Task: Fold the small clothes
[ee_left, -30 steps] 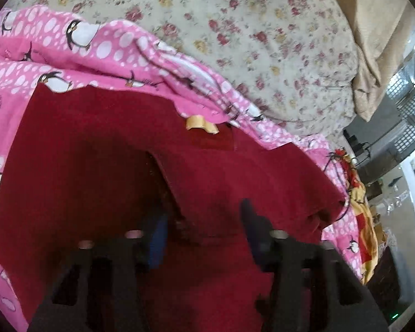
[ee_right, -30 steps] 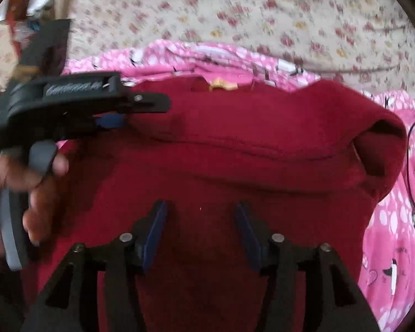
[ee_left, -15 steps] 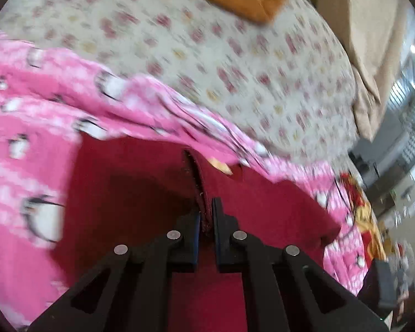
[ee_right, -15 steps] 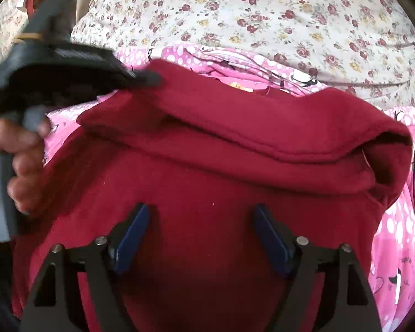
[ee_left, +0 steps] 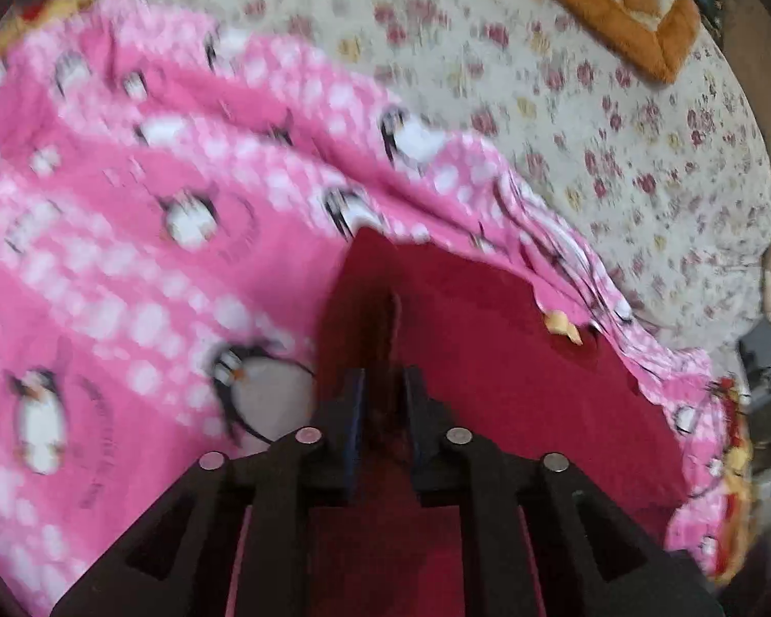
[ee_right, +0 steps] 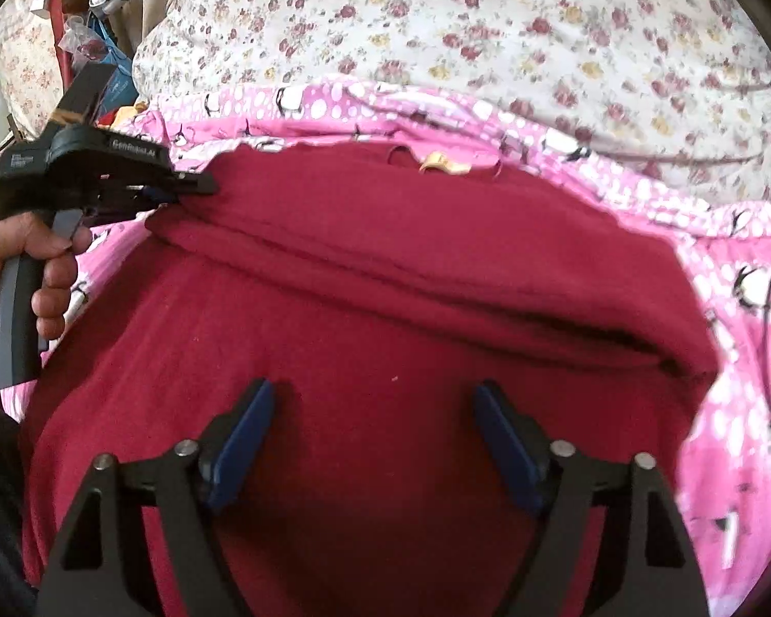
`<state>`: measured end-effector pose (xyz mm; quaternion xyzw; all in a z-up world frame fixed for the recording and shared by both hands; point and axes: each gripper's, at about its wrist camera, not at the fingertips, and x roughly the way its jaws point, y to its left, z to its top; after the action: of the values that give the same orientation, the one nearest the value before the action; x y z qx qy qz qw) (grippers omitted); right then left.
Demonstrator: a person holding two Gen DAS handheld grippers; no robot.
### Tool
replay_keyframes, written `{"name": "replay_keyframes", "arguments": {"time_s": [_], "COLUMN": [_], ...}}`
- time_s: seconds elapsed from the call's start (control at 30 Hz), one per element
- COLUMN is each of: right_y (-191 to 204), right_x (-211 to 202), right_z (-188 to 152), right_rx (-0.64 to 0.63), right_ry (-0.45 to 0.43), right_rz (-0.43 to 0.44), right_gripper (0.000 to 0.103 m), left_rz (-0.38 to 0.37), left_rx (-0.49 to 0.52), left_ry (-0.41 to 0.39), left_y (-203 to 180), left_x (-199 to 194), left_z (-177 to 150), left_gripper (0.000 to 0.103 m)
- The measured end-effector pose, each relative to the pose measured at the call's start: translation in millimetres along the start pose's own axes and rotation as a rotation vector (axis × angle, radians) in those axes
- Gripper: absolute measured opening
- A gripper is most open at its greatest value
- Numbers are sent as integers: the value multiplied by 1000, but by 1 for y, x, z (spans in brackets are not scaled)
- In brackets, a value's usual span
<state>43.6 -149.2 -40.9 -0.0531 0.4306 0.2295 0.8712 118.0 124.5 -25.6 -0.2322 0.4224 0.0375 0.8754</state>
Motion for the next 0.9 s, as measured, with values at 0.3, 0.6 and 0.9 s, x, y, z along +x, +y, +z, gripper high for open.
{"name": "replay_keyframes", "arguments": {"time_s": [0.3, 0.6, 0.9], "right_y": [-112, -149, -165], "right_x": [-33, -18, 59], "right_z": [34, 43, 62], "right_rx": [199, 231, 231], "right_ry": [-105, -53, 67], "right_rz": [-142, -211, -270], "right_gripper": [7, 1, 1], "left_rz": [61, 105, 100], "left_rx": [318, 236, 188], "left_ry": [-31, -69, 38], "left_y": [-64, -52, -38], "left_x": [17, 21, 56], "left_z": [-16, -2, 2], "left_gripper": [32, 31, 62]}}
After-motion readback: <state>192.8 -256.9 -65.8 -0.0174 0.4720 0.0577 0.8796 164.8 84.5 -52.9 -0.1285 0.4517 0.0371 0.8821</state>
